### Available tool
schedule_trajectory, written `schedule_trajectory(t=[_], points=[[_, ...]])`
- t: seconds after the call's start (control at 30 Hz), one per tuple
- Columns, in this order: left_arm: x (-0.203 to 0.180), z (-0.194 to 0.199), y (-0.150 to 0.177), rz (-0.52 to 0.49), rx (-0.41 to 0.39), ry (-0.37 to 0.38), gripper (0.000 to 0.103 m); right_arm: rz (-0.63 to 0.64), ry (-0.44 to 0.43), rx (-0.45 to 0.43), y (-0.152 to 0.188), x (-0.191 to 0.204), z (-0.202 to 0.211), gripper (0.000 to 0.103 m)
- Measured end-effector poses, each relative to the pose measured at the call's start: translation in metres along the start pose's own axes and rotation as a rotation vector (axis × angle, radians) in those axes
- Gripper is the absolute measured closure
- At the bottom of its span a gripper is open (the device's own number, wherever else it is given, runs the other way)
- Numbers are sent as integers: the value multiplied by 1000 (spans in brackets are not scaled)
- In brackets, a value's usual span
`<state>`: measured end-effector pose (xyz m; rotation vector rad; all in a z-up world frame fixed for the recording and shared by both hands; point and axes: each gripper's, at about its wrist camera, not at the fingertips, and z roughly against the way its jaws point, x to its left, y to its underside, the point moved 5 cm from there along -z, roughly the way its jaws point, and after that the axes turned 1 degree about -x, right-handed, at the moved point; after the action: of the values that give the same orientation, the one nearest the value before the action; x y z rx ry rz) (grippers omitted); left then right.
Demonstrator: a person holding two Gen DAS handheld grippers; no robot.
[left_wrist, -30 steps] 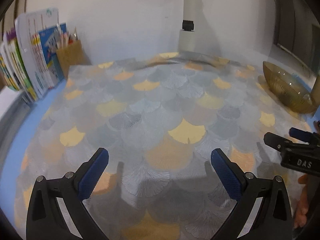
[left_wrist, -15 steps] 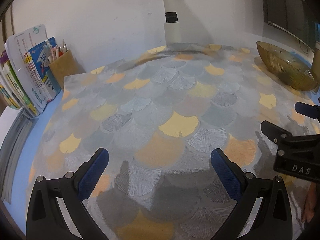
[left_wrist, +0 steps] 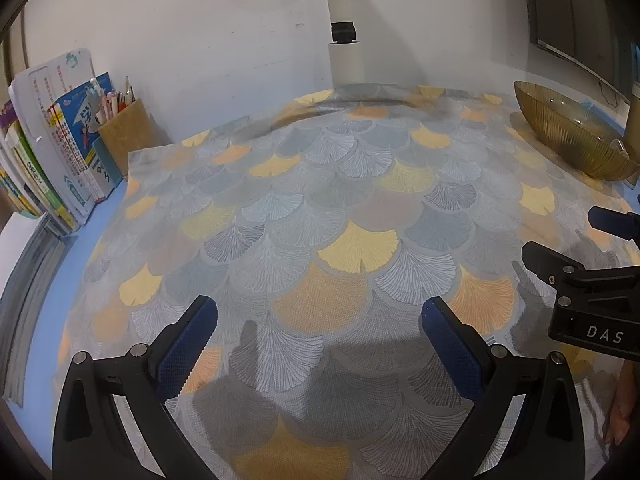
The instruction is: Organize rigid objects
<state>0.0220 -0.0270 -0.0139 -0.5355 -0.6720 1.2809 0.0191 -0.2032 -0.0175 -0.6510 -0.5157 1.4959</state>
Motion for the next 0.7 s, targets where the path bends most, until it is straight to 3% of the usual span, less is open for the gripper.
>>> schedule_trajectory(t=[0.43,0.6,0.7], points=[[6,-4,0,31,22,7,1,-1,1,4,0,1,0,4],[27,-26,3,187,151,97,1,-3,-1,5,0,3,-1,4],[33,-25,4,225,146,95,1,-1,-10,10,1,5,-2,4]])
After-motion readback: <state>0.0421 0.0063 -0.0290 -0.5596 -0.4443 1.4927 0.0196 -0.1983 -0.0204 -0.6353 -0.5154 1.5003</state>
